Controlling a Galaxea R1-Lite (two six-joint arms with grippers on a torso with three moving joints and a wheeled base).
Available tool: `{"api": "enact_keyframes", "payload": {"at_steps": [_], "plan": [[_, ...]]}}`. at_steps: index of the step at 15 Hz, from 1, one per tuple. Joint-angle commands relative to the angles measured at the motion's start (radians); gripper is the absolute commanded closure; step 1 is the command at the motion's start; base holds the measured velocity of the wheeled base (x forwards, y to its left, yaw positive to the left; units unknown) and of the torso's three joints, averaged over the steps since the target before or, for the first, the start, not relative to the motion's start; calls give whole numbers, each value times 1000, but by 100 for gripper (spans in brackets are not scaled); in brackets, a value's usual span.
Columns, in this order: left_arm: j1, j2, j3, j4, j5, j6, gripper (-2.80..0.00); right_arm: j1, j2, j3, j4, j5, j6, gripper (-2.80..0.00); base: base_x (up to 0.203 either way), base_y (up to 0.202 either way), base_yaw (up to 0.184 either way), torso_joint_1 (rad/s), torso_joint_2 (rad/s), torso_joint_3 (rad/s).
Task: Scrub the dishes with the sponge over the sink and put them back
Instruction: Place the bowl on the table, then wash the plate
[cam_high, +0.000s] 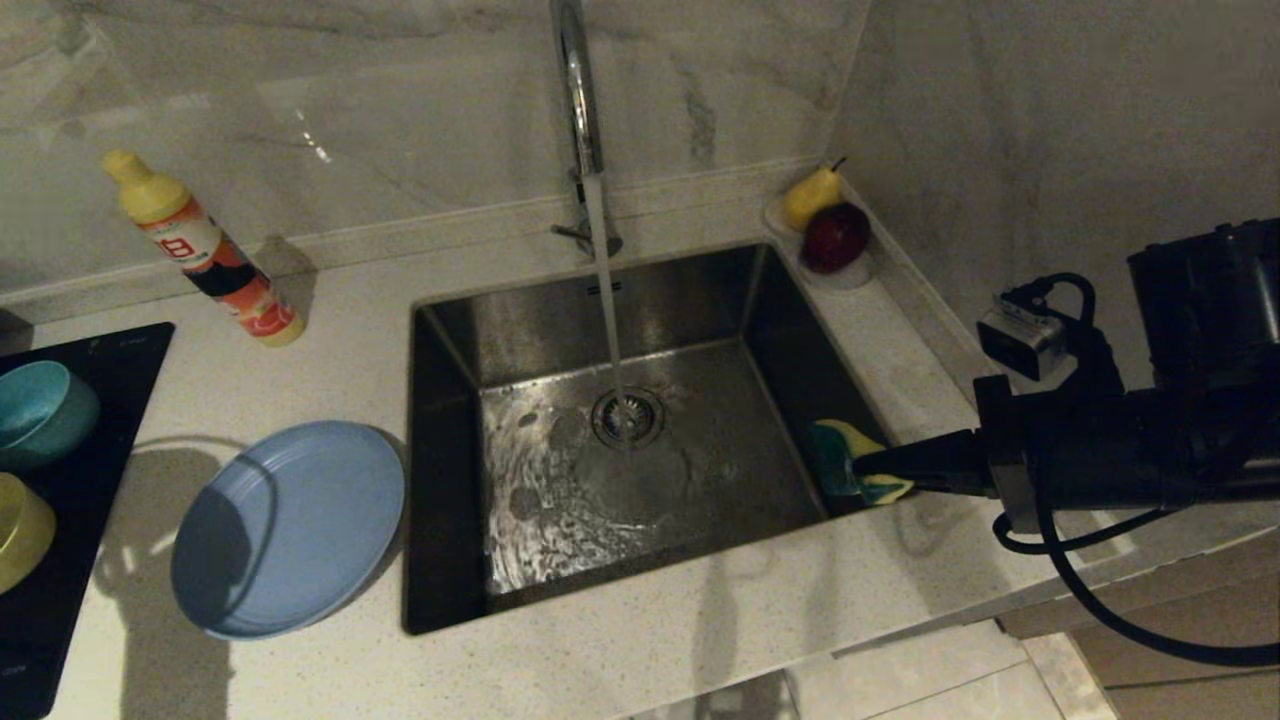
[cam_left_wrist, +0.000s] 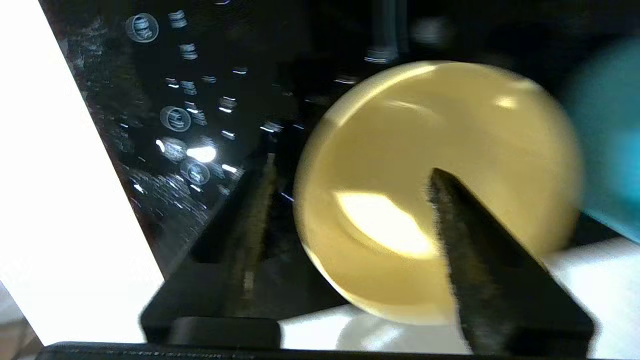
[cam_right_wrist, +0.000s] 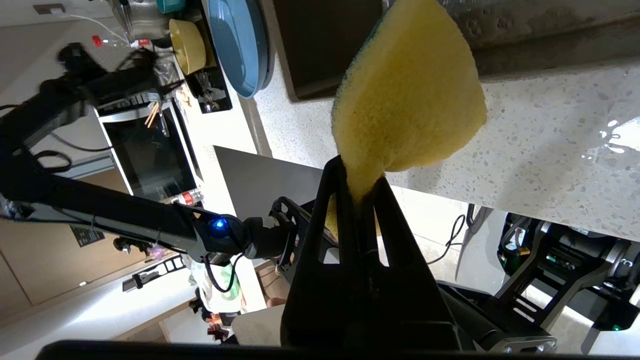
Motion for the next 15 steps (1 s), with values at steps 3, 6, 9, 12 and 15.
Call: {"api": "enact_keyframes", "payload": {"at_steps": [3,6,9,12,15], "plan": [[0,-182,-148,131,-146,0,-280,1,7,1,0,3,2,0,0,0,0,0,0,0],[-6,-276,-179,222,-225,119,0,1,14,6,-2,2,-1,0,0,0,0,0,0,0],[-76,-323,-157,290,-369,265,0,1,24,4,-3,3,-1,0,0,0,0,0,0,0],[-160,-318,-148,409,-371,483,0,0,37,-3,-7,3,6,0,0,0,0,0,0,0],[-240,-293,-91,498,-353,663,0,1,28,3,0,2,7,0,0,0,0,0,0,0]]}}
